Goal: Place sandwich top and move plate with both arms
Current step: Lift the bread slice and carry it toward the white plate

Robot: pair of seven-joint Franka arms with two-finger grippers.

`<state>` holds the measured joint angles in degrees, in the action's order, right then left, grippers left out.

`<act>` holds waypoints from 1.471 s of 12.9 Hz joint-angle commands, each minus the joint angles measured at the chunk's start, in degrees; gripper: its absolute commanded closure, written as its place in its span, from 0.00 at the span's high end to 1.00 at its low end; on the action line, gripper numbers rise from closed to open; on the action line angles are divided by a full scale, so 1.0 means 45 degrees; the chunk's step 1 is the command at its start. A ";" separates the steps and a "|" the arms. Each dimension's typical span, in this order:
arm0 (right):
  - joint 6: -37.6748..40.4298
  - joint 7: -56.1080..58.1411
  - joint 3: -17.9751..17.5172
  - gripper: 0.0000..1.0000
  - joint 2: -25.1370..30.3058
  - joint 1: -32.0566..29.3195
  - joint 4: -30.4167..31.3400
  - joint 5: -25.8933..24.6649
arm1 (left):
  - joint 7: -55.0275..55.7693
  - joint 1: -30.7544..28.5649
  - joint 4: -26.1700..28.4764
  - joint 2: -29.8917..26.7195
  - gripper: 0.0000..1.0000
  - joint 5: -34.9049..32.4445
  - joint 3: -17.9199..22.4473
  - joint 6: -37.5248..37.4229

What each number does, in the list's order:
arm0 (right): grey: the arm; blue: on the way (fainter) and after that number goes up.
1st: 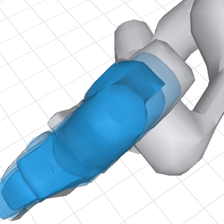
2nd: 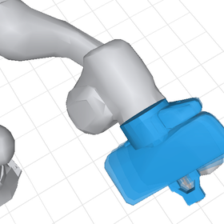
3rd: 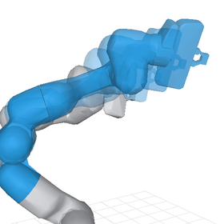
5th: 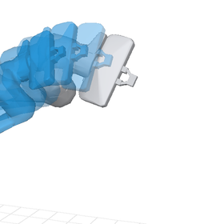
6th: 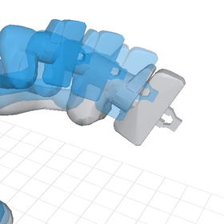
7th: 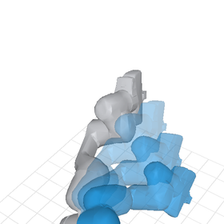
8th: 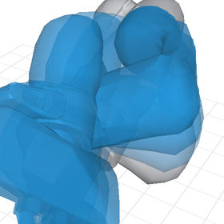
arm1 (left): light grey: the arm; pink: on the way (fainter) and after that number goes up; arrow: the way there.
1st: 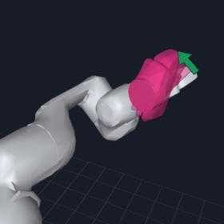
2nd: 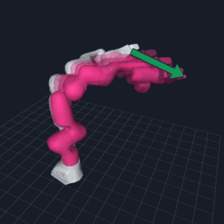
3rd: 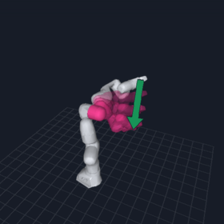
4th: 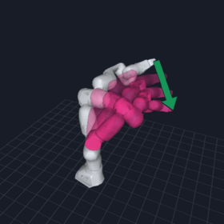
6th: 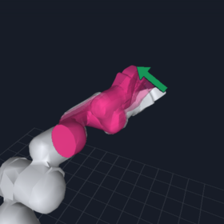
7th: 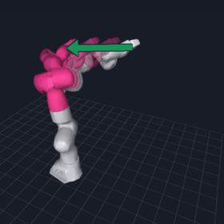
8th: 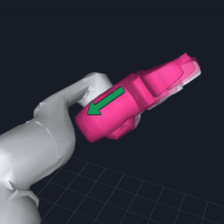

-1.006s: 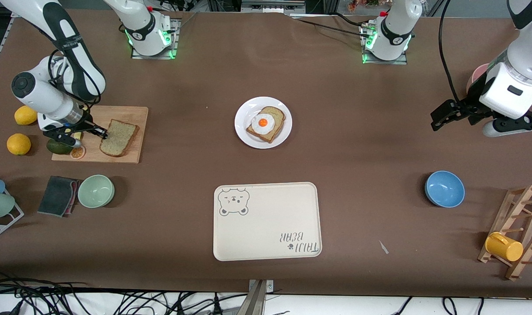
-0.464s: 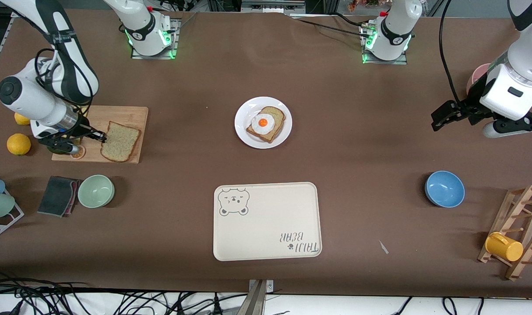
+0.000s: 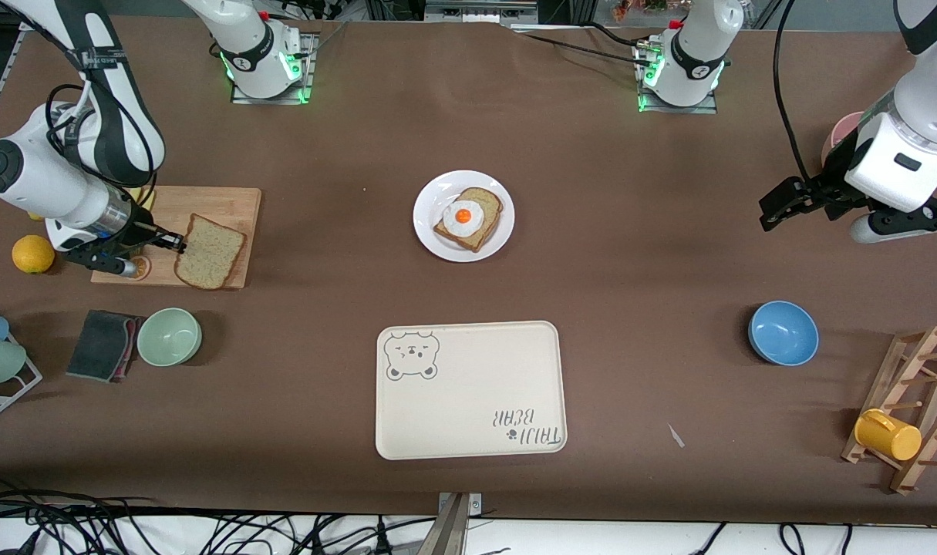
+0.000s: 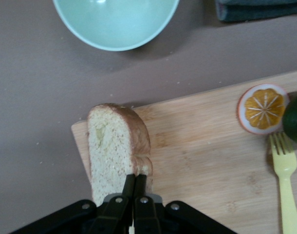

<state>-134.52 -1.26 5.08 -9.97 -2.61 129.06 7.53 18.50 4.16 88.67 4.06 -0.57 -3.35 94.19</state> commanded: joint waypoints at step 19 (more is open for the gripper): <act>0.0131 -0.5967 -0.7593 0.00 -0.1983 0.2216 -0.3954 0.3984 | 0.0108 0.0072 -0.0407 0.0114 1.00 -0.0087 -0.0036 -0.0325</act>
<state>-132.63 -25.58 -28.65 -17.77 4.98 112.88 21.00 18.50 4.26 88.51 4.07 -0.57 -3.46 94.16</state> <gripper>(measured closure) 0.978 0.000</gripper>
